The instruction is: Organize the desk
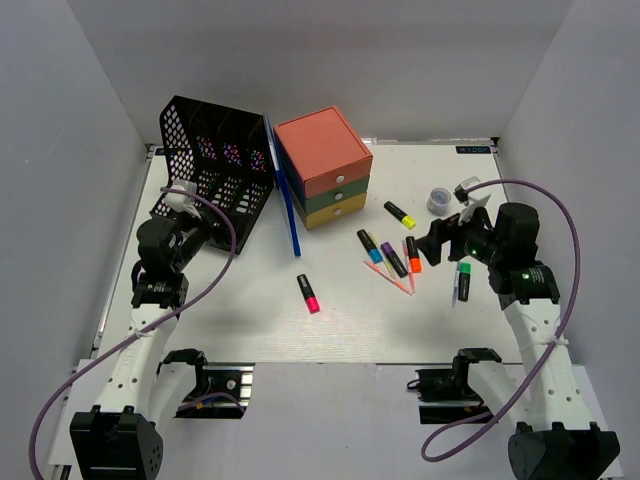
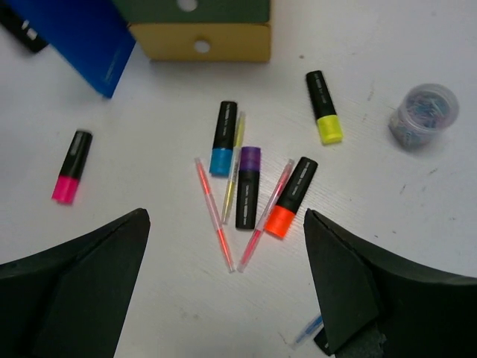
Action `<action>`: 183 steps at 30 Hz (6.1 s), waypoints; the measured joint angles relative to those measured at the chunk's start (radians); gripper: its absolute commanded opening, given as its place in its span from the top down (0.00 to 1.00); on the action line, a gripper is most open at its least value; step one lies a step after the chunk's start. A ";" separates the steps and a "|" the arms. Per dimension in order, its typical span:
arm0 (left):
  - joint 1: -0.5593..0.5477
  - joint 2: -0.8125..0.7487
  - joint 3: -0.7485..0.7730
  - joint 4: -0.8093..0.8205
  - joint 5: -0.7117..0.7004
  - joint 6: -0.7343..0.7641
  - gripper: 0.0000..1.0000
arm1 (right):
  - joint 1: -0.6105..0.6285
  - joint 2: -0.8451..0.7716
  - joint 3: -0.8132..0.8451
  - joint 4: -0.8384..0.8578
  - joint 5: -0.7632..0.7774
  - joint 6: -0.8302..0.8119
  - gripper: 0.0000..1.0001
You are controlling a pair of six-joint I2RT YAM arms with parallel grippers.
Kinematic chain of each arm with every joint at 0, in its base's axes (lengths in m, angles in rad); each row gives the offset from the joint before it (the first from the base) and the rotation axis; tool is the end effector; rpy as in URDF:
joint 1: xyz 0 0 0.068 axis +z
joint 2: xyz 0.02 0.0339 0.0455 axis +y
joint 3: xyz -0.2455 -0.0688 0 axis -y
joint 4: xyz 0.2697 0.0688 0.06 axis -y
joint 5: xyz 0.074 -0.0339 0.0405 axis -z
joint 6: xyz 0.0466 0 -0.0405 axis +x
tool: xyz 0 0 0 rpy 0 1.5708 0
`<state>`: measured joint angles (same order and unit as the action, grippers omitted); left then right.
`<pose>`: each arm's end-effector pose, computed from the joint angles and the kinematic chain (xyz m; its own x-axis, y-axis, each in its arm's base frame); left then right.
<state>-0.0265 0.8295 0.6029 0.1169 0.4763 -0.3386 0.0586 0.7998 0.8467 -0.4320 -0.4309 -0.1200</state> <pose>0.2446 -0.0279 0.2798 -0.2624 -0.2883 -0.9209 0.4156 0.8275 -0.3775 0.2218 0.0325 0.3185 -0.3197 -0.1277 -0.9389 -0.4814 0.8754 0.0448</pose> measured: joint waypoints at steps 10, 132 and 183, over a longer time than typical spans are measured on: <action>0.000 -0.002 0.000 0.027 0.030 -0.024 0.24 | 0.010 0.169 0.166 -0.156 -0.169 -0.188 0.11; -0.025 0.253 0.015 0.739 0.479 -0.805 0.05 | 0.595 0.417 0.693 0.188 -0.037 0.633 1.00; -0.036 0.287 0.815 -0.282 -0.076 -0.029 1.00 | 0.353 0.206 0.301 0.359 0.114 0.423 1.00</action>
<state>-0.0628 1.1164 1.4178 -0.1646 0.4007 -0.3676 0.4118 1.0061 1.1481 -0.0731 -0.3164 0.3031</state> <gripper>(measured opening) 0.340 0.246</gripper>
